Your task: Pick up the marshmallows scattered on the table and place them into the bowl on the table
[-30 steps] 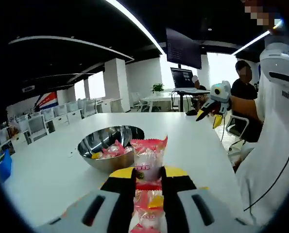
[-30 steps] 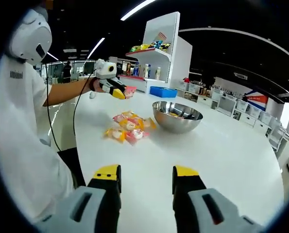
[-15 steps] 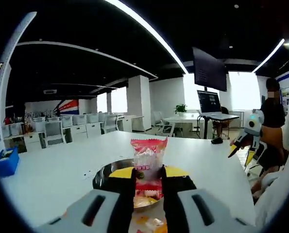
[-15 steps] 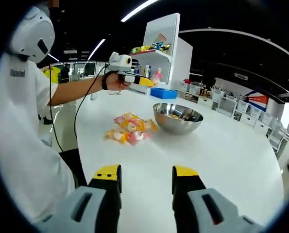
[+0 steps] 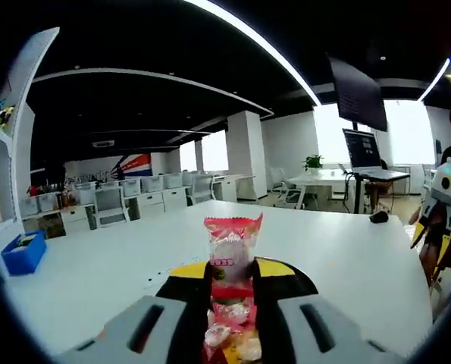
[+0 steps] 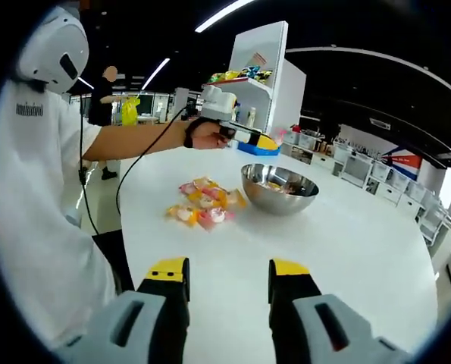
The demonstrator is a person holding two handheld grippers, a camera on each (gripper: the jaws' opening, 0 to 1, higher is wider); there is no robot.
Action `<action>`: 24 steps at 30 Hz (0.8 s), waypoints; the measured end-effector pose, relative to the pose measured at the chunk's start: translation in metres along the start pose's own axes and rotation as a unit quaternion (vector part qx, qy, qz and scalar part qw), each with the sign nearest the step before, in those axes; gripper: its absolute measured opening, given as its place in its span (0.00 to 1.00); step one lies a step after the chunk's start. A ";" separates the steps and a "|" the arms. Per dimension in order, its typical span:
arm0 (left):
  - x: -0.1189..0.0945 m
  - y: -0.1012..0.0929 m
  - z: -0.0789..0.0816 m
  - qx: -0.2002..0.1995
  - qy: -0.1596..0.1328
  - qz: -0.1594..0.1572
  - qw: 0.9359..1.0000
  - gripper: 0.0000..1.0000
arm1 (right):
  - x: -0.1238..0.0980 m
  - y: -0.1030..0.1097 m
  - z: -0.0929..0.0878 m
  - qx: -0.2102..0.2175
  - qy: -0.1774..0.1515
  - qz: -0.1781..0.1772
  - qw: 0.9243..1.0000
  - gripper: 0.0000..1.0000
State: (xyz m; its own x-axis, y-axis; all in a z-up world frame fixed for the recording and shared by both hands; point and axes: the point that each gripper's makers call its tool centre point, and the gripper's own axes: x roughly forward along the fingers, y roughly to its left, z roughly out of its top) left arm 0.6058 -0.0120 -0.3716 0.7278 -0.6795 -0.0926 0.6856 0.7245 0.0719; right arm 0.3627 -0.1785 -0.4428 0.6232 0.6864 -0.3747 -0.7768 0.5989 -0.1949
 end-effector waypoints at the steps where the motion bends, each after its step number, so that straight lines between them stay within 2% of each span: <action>1: 0.002 -0.002 0.000 -0.002 0.000 0.001 1.000 0.23 | -0.001 0.000 -0.001 -0.001 0.001 0.000 1.000 0.41; 4: 0.005 -0.001 -0.003 0.003 0.003 0.015 1.000 0.23 | -0.003 0.000 -0.002 0.000 0.004 0.000 1.000 0.41; 8: 0.006 -0.002 -0.005 0.006 0.008 0.017 1.000 0.26 | -0.008 -0.001 0.000 0.000 0.005 -0.006 1.000 0.41; 14: 0.003 -0.007 -0.014 0.028 0.025 0.014 0.999 0.46 | -0.010 -0.003 0.003 -0.002 0.003 -0.010 1.000 0.41; 24: -0.025 -0.007 -0.004 0.027 0.014 0.012 0.999 0.46 | 0.000 0.001 0.005 -0.007 -0.001 0.002 1.000 0.41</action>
State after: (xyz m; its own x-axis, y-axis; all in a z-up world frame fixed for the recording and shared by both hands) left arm 0.5832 0.0004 -0.3737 0.7437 -0.6582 -0.1169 0.6685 0.7327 0.1276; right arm 0.3623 -0.1758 -0.4381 0.6208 0.6894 -0.3732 -0.7801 0.5904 -0.2070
